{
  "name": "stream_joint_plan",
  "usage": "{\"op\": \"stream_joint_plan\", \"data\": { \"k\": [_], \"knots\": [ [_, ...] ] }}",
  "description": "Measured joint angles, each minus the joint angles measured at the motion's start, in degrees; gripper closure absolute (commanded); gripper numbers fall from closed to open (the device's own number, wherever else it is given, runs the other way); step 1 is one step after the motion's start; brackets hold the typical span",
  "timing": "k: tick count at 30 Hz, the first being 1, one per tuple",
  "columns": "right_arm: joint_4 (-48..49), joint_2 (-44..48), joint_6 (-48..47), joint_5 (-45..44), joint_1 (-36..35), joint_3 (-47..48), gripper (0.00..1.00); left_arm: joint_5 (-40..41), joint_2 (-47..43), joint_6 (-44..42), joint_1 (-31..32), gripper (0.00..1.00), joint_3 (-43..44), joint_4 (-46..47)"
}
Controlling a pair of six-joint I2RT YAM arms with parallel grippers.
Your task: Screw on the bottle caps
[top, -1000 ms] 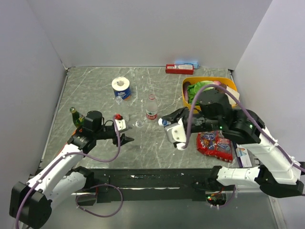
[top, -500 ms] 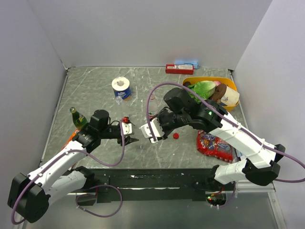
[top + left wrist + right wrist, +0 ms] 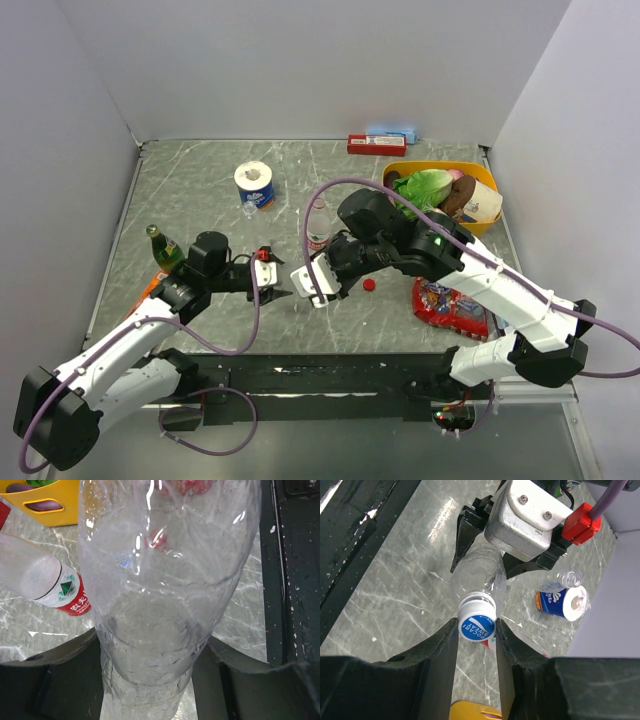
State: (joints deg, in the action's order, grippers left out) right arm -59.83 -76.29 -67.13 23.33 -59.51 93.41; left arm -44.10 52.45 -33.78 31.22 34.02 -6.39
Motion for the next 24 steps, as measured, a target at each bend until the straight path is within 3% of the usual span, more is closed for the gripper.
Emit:
{"op": "stream_joint_plan", "data": {
  "k": [10,24],
  "knots": [
    [0.66,-1.60,3.26,-1.42,-0.15,0.46,0.77,0.83,-0.83,3.72,0.00,0.99,-2.29,2.78],
    [1.62,-7.56,21.05,-0.35,4.31,6.84,0.78,7.34,-4.09,14.25,-0.04,0.99,-9.03,15.39]
  ]
}}
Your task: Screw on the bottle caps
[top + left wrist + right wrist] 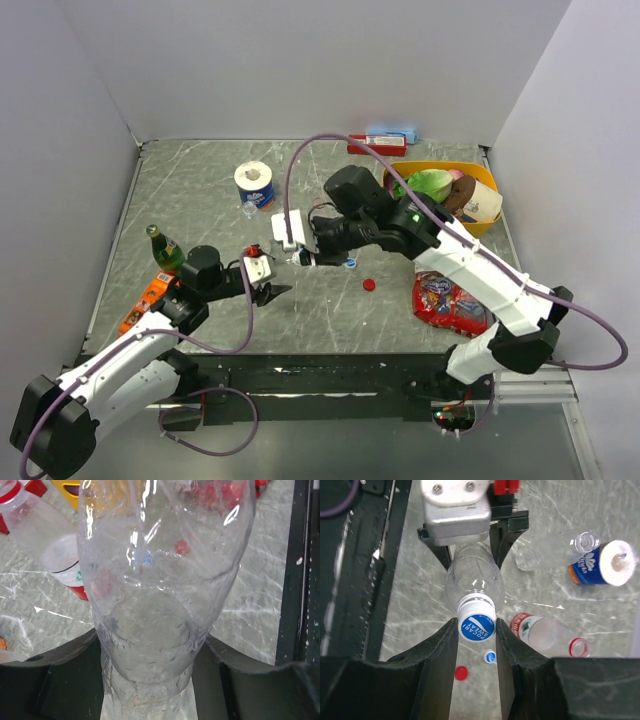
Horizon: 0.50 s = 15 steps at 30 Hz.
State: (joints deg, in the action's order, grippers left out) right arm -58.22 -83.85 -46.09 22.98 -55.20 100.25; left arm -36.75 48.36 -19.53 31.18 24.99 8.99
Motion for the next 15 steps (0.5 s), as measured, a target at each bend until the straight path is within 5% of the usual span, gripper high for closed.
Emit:
{"op": "stream_joint_plan", "data": {
  "k": [15],
  "knots": [
    [-9.49,-12.02,13.09,2.27,2.43,13.42,0.78,6.12,-0.98,5.60,0.48,0.99,-7.30,9.77]
  ]
}}
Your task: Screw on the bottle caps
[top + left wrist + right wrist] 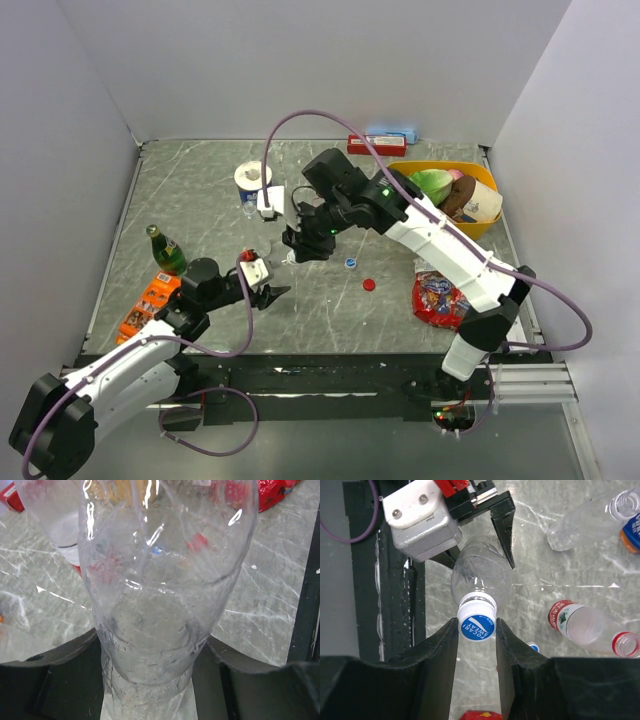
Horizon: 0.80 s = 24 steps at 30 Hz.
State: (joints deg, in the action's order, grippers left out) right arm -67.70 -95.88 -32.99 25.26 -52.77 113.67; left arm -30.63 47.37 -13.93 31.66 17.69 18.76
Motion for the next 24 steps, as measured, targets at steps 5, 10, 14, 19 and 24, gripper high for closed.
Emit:
{"op": "stream_joint_plan", "data": {
  "k": [5,10,14,19,24],
  "knots": [
    [0.24,-0.85,3.17,-0.85,0.02,0.50,0.77,1.25,-0.33,4.44,0.33,0.99,-2.47,4.04],
    [1.66,-0.83,5.09,-2.27,-0.07,0.68,0.77,1.55,-0.70,8.85,0.57,0.99,-2.73,5.18],
    [2.56,-0.87,6.67,-3.45,-0.35,1.18,0.78,1.64,-0.68,11.76,0.63,0.99,-2.73,6.27],
    [2.99,-0.98,8.41,-3.96,-0.39,1.97,0.79,3.10,-0.61,12.92,1.25,0.99,-2.86,7.91],
    [3.45,-1.46,10.49,-4.94,-0.39,2.05,0.80,6.12,0.11,13.11,2.08,0.99,-3.43,9.53]
  ]
}}
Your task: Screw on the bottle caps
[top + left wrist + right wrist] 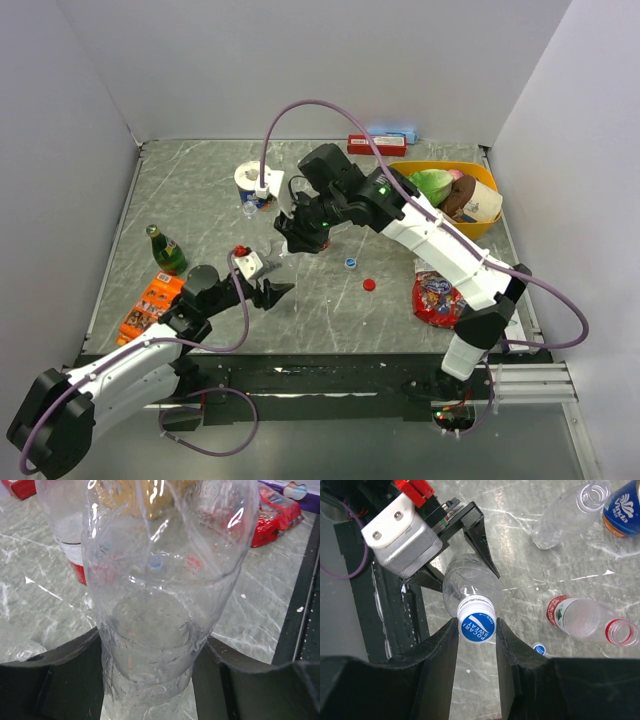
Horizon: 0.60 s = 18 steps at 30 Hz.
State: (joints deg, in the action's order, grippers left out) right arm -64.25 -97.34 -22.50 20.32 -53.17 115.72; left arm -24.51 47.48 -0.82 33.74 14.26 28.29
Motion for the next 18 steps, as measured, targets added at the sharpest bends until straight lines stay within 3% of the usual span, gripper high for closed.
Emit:
{"op": "stream_joint_plan", "data": {
  "k": [14,18],
  "knots": [
    [0.20,-0.52,1.03,-2.36,-0.28,0.22,0.52,2.95,0.35,0.09,0.66,0.99,-0.96,1.55],
    [-4.04,-0.52,0.81,-2.69,-0.61,0.20,0.45,4.57,-0.04,1.75,0.44,0.99,-1.03,6.49]
  ]
}}
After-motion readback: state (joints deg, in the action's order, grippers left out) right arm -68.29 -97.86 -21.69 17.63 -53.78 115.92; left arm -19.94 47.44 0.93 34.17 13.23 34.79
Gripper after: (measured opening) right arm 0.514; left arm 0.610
